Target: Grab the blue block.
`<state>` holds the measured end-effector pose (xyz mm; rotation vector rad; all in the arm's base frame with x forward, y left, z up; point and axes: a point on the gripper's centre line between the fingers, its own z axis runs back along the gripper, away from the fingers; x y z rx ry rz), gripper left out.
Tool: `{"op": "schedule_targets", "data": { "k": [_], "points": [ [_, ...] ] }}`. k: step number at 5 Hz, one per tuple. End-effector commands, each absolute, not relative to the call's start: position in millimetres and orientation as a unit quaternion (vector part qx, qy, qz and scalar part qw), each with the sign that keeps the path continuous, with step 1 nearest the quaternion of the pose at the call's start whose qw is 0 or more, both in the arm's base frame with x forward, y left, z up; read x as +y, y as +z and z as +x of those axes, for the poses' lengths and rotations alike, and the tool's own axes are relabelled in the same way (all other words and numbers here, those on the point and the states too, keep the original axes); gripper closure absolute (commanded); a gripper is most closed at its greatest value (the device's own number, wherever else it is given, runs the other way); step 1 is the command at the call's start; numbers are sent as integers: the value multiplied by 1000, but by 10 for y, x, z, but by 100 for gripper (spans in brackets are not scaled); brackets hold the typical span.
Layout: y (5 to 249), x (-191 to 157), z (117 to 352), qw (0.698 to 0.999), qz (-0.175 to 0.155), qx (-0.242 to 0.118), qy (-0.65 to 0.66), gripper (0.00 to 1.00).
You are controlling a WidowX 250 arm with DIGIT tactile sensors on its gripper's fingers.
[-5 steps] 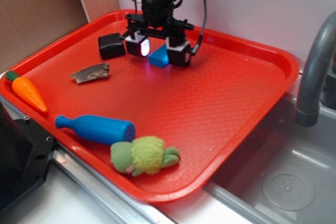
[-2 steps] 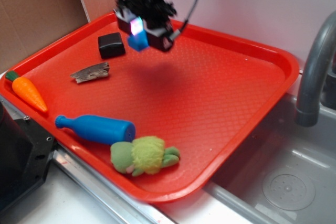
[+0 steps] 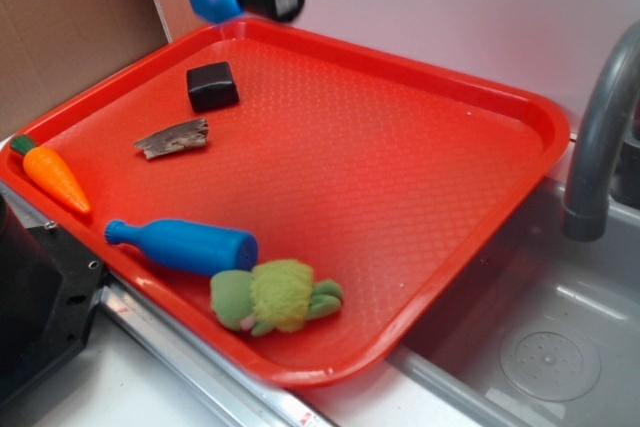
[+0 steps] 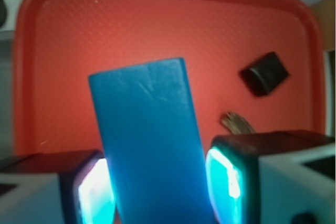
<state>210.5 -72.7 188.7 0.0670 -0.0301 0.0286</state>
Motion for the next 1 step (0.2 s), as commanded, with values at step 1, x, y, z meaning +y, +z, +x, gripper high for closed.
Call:
{"op": "schedule_targets", "data": {
  "k": [1],
  "points": [
    [2630, -437, 2104, 995, 28, -77, 56, 100]
  ]
}}
